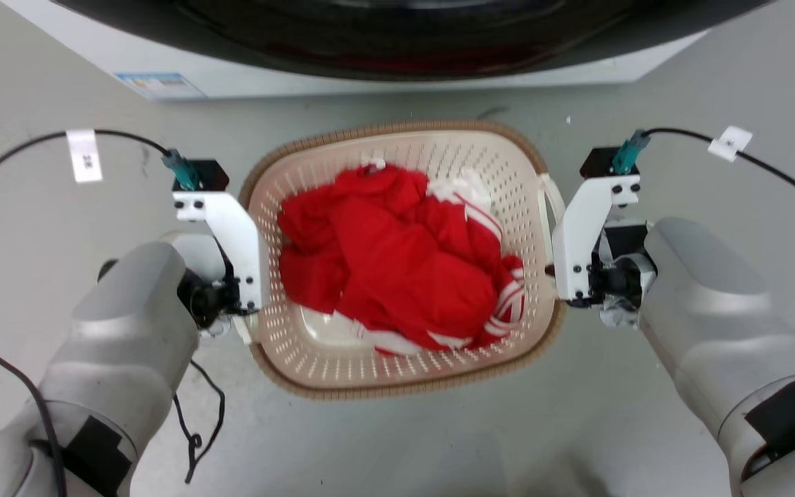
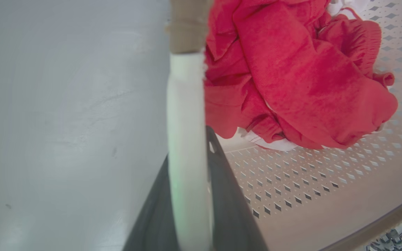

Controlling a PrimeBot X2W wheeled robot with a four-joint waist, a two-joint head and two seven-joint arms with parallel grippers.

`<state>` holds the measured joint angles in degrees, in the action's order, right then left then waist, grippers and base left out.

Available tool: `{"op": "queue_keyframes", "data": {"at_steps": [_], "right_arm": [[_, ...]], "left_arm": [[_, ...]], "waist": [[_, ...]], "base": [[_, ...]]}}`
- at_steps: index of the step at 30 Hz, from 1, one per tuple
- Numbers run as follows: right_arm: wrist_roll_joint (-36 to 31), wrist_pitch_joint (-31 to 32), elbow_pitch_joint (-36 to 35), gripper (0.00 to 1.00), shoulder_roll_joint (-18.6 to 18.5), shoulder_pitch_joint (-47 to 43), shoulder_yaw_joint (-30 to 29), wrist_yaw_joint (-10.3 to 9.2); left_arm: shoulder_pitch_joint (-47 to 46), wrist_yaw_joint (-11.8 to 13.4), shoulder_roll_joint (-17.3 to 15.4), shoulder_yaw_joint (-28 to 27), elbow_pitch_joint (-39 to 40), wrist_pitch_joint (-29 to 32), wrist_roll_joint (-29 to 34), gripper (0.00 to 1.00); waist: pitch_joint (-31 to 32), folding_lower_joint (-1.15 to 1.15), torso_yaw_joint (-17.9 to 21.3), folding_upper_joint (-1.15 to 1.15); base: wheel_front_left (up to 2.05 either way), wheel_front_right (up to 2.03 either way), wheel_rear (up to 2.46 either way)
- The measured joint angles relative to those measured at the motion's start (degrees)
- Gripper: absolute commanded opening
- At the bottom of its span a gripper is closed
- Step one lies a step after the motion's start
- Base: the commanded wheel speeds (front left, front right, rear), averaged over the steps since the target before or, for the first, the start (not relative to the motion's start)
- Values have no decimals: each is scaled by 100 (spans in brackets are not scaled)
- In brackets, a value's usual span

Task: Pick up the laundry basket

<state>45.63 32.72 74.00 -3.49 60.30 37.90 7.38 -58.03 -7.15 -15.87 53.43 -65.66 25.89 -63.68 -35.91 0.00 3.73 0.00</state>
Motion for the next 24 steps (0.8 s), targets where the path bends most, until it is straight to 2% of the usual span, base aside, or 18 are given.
{"op": "queue_keyframes", "data": {"at_steps": [12,24], "right_arm": [[-7,820,7,0,5,-583,-280,0],[-34,1389,4,0,4,-986,-439,0]], "left_arm": [[429,0,122,243,-148,583,-275,0],[777,0,203,363,-256,1136,-561,0]], "waist": [[1150,-1,-57,0],[2233,-1,-48,0]], "base": [[0,0,0],[0,0,0]]}}
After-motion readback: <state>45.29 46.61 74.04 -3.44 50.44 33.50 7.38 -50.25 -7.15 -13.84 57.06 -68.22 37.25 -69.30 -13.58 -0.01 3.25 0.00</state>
